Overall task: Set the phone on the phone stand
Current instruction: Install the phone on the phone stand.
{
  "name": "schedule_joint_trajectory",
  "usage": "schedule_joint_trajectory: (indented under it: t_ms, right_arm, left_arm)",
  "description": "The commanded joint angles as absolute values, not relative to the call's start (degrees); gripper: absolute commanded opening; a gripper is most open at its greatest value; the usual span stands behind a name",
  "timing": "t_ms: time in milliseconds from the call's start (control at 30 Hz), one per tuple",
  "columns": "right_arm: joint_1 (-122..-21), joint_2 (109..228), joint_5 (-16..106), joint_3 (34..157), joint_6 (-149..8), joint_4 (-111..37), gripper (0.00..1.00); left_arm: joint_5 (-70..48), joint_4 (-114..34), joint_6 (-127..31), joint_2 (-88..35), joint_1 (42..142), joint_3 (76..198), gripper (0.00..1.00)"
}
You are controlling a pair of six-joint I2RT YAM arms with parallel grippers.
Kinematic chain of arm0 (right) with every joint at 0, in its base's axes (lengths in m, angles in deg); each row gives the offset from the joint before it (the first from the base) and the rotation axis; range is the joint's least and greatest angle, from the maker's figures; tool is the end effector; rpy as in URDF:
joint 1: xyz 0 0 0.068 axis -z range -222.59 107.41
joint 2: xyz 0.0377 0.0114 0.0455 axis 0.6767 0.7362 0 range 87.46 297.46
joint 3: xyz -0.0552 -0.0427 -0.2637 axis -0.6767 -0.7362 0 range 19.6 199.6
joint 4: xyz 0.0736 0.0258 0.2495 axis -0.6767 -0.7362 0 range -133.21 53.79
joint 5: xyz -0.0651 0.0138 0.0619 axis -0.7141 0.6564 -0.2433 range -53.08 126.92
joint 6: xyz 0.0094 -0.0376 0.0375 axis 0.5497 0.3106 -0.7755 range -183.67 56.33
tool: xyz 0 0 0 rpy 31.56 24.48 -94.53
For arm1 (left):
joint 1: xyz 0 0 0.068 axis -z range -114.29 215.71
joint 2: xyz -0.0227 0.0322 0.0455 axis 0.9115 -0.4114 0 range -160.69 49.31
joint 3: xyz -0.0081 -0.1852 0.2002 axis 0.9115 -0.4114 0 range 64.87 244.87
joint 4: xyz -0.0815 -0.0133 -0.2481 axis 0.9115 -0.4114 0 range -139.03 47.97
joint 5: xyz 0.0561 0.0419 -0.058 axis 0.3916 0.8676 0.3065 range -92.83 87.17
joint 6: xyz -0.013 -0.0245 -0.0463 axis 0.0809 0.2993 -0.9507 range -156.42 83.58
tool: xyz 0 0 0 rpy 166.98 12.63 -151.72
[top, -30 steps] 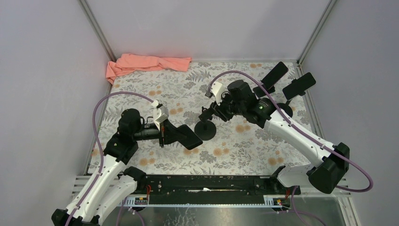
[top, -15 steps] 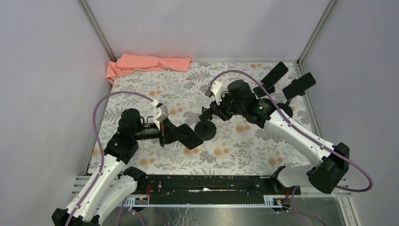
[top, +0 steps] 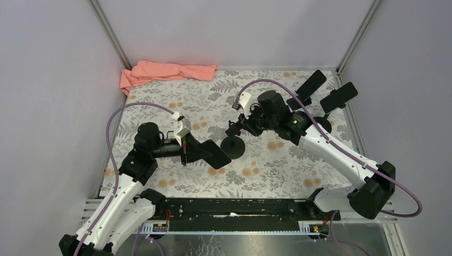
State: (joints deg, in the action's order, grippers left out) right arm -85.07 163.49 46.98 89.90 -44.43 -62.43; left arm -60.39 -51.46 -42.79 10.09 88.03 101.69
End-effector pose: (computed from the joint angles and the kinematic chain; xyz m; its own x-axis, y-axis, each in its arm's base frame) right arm 0.2159 0.2063 0.3472 -0.1131 -0.5437 -0.8316 -0.8597 0.4732 -0.1925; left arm 0.1310 -0.0862 0.3110 -0.2958 0.0572 -0.9535 0.9409 0.1901 -0.2805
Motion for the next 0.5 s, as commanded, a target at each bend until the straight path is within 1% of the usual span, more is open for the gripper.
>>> schedule_joint_trajectory:
  t_ms: [0, 67, 167, 267, 300, 467]
  right_arm:
    - [-85.3, 163.75, 47.53, 92.75, -43.99, -60.3, 0.25]
    - [-85.3, 163.84, 47.59, 92.81, -43.86, -60.33, 0.2]
    - [-85.3, 163.94, 47.85, 92.81, -43.44, -60.55, 0.09]
    - [-85.33, 163.76, 47.97, 92.8, -42.96, -60.86, 0.02]
    - [-85.31, 163.75, 47.79, 92.96, -42.79, -61.03, 0.0]
    - [-85.31, 163.92, 47.85, 93.49, -42.17, -61.78, 0.0]
  left_arm:
    - [-61.85, -46.3, -44.28, 10.03, 87.63, 101.92, 0.0]
    - [-62.04, -45.36, -44.95, 9.86, 87.59, 101.81, 0.0]
    - [-62.5, -42.63, -45.91, 8.87, 87.57, 101.95, 0.0]
    - [-63.85, -38.29, -46.6, 6.74, 87.62, 102.66, 0.0]
    - [-64.48, -36.68, -46.38, 5.81, 87.68, 103.16, 0.0]
    - [-69.2, -31.21, -43.0, -1.3, 88.2, 106.89, 0.0]
